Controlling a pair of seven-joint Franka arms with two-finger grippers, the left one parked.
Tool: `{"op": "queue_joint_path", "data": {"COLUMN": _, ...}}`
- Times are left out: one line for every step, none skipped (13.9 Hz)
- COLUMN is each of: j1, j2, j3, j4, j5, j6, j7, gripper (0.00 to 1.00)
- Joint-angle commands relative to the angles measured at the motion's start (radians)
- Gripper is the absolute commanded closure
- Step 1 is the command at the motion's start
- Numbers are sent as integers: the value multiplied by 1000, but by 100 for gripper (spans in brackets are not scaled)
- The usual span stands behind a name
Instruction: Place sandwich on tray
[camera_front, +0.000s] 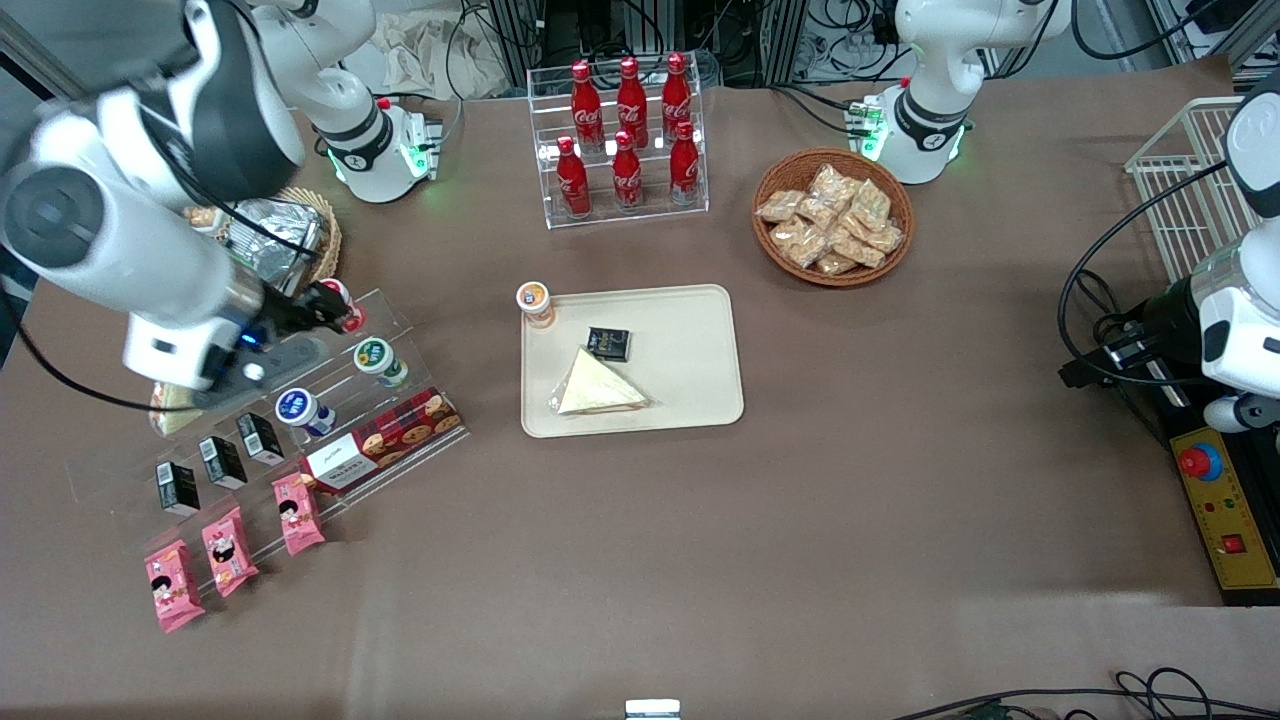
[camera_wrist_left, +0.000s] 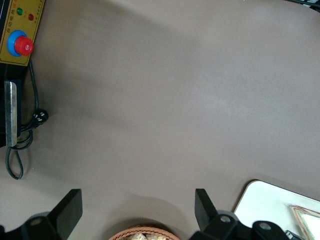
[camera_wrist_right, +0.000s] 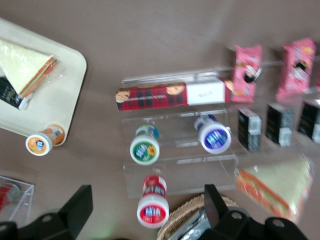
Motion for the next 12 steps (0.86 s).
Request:
{"op": "queue_joint_path", "data": {"j1": -90, "j2": -76, "j3": 14, "j4": -11, "j5": -12, "j6": -13, "j7": 34, "gripper": 1}}
{"op": "queue_joint_path", "data": {"j1": -144, "j2": -75, "j3": 13, "j4": -8, "j5": 0, "j6": 13, "j7": 41, "gripper": 1}}
{"op": "queue_joint_path", "data": {"j1": -210, "j2": -67, "j3": 13, "j4": -10, "j5": 31, "j6": 63, "j7": 44, "gripper": 1}}
{"op": "queue_joint_path", "data": {"j1": -274, "j2": -54, "j3": 13, "j4": -10, "j5": 68, "j6": 87, "j7": 44, "gripper": 1}}
{"op": "queue_joint_path", "data": {"j1": -322, "j2": -44, "j3": 13, "j4": -10, "j5": 97, "j6": 93, "j7": 37, "gripper": 1}}
{"op": "queue_joint_path", "data": {"j1": -362, "j2": -31, "j3": 13, "j4": -10, "j5": 119, "j6": 105, "j7": 37, "gripper": 1}}
{"op": "queue_joint_path", "data": {"j1": -396, "j2": -18, "j3": 13, "j4": -10, "j5": 131, "j6": 105, "j7": 32, "gripper": 1}}
{"op": "queue_joint_path", "data": {"j1": -408, "j2": -15, "j3": 13, "j4": -11, "j5": 129, "j6": 92, "j7": 32, "gripper": 1}}
{"op": "queue_joint_path", "data": {"j1": -408, "j2": -17, "j3": 13, "j4": -14, "j5": 128, "j6": 72, "j7": 41, "gripper": 1}}
{"op": "queue_joint_path", "data": {"j1": -408, "j2": -20, "j3": 11, "j4": -14, "j5": 120, "j6": 49, "j7": 46, "gripper": 1}}
{"op": "queue_joint_path", "data": {"j1": -410, "j2": -21, "j3": 13, "j4": -13, "j5": 116, "j6": 45, "j7": 40, "gripper": 1}}
{"op": "queue_joint_path", "data": {"j1": -410, "j2": -24, "j3": 17, "j4": -10, "j5": 104, "j6": 44, "j7": 38, "gripper": 1}}
